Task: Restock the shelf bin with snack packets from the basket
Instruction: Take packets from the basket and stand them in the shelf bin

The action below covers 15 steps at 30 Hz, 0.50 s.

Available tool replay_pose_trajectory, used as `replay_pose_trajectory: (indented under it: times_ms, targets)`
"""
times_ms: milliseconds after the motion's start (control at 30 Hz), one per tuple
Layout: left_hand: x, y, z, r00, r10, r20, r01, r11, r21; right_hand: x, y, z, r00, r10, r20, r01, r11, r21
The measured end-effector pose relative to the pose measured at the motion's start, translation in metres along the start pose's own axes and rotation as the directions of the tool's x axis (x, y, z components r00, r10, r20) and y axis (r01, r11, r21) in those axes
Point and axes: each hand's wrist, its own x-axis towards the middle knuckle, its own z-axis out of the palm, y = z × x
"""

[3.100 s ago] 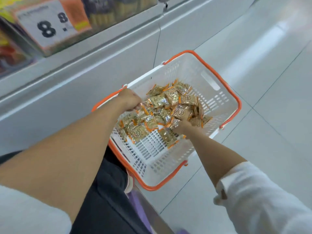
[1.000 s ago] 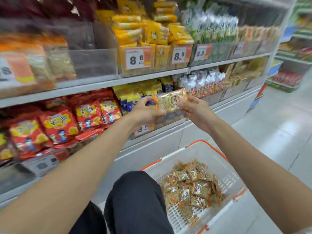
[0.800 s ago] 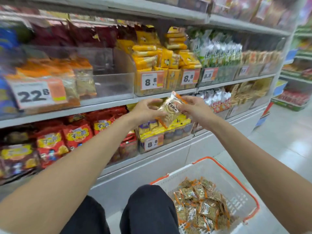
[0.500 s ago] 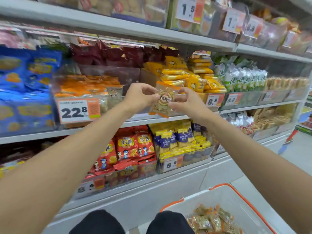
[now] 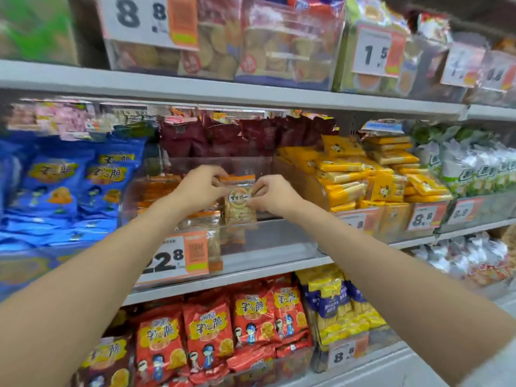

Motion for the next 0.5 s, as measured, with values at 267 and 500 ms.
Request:
replay_pose_trajectory:
  times_ms: [267, 500]
  targets:
    - [0.003, -0.012, 0.004, 0.997, -0.032, 0.067, 0.009, 0.947, 0.32, 0.015, -0.01, 0.015, 0.93, 0.182, 0.319, -0.089, 0.954, -0.286]
    - [0.001, -0.01, 0.001, 0.992, -0.091, 0.089, 0.055, 0.935, 0.351, 0.009, -0.011, 0.014, 0.924, 0.165, 0.344, -0.072, 0.96, -0.269]
